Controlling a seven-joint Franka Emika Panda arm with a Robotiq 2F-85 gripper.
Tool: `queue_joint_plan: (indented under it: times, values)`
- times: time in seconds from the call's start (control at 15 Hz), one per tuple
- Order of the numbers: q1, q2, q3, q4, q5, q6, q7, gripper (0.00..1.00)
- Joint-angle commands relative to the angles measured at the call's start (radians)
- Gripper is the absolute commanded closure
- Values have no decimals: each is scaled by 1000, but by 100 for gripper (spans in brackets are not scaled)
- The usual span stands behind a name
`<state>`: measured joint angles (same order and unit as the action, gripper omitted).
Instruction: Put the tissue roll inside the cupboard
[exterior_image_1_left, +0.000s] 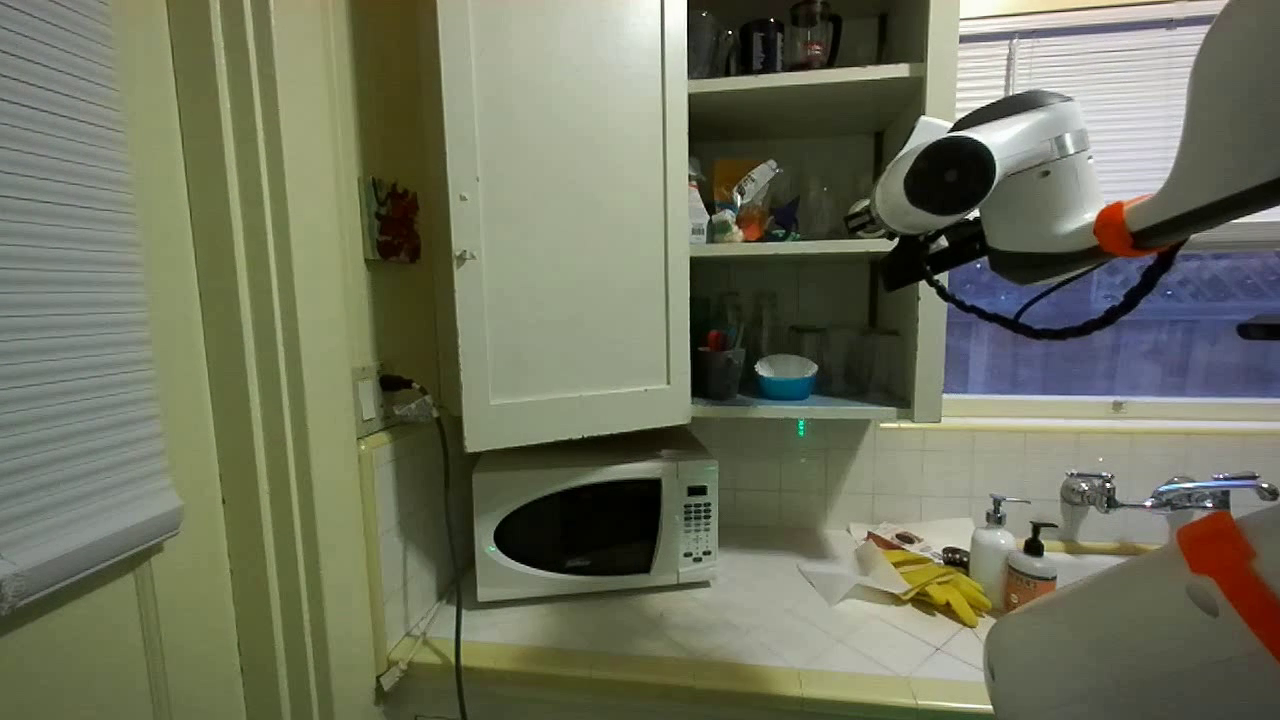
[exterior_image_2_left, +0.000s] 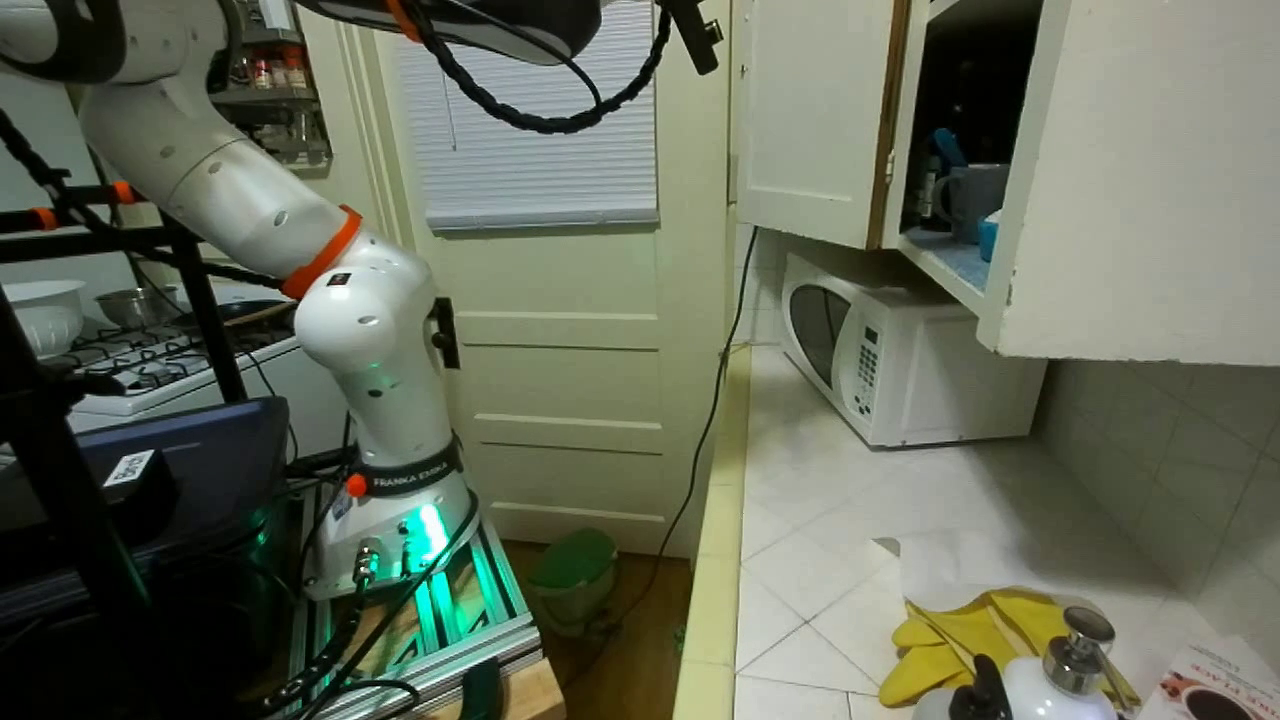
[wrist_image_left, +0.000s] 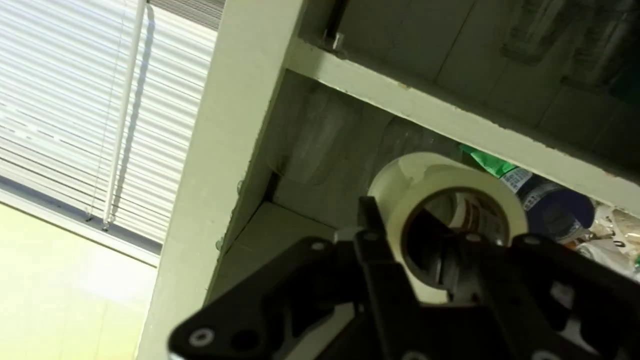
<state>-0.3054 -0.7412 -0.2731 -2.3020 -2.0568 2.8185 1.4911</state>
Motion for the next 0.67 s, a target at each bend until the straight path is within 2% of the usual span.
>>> queue_joint_plan:
  times: [0.0, 0.2, 0.4, 0.53, 0.6]
  values:
    - [39, 79, -85, 92, 36, 57, 42, 96]
    - [77, 134, -130, 164, 100, 115, 21, 96]
    - [116, 184, -140, 245, 158, 167, -1, 96]
    - [111, 192, -133, 272, 213, 149, -15, 96]
    - [106, 187, -124, 275, 207, 124, -19, 96]
